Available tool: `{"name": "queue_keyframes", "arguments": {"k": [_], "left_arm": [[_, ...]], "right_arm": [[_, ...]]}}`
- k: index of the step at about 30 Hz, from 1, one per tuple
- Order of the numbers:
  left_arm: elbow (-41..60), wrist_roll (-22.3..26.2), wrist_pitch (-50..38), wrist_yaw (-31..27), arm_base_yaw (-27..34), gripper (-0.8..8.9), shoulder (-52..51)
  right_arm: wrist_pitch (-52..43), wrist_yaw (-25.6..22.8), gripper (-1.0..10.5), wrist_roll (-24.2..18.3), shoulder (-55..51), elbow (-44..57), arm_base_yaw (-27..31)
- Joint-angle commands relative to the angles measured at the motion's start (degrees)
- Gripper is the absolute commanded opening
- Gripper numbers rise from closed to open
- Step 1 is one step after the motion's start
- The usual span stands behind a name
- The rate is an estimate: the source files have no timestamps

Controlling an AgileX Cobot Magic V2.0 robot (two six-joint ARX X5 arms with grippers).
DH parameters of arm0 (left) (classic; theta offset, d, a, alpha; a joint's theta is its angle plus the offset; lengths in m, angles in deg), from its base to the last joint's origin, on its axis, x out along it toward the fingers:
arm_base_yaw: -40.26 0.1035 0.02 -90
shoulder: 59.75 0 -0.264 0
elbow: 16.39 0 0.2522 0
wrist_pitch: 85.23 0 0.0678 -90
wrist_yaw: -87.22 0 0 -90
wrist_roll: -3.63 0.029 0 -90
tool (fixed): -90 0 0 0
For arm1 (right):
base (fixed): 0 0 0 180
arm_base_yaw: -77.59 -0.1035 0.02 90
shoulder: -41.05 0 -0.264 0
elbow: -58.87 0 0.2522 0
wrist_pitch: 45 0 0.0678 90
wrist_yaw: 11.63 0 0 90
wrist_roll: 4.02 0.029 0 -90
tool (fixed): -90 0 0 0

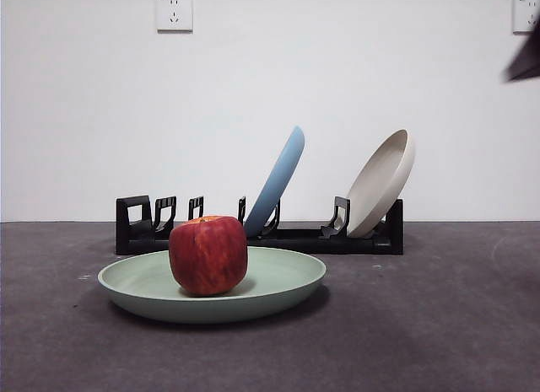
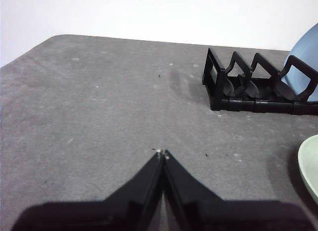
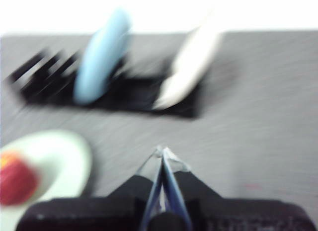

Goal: Take the green plate from the plate rack,put the plate on the table,take the apple from the table,put the apple in the plate

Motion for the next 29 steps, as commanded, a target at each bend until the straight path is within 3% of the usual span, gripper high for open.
{"name": "queue_keyframes", "arguments": {"k": [1, 5, 9, 18, 29], "left_arm": [[0.74, 0.70, -0.13, -0.07, 0.20, -0.03, -0.17], [0.74, 0.70, -0.13, -0.07, 0.20, -0.03, -0.17], [0.74, 0.70, -0.13, -0.07, 0.20, -0.03, -0.17], [0.74, 0.70, -0.13, -0.07, 0.20, -0.03, -0.17], [0.74, 0.70, -0.15, -0.07, 0.20, -0.03, -0.17]], "right_arm": [[2.95, -0.20, 0.0, -0.98, -7.32, 0.61, 6.34], [3.06, 0.26, 0.0, -6.08, -16.59, 2.80, 16.24], [2.58, 0.33, 0.0, -6.43, -22.36, 7.65, 19.93], [-6.60, 10.86, 0.0, -6.84, -30.82, 21.38, 21.22], [-3.74, 12.24, 0.0, -5.99, -30.80, 25.49, 21.22]]}}
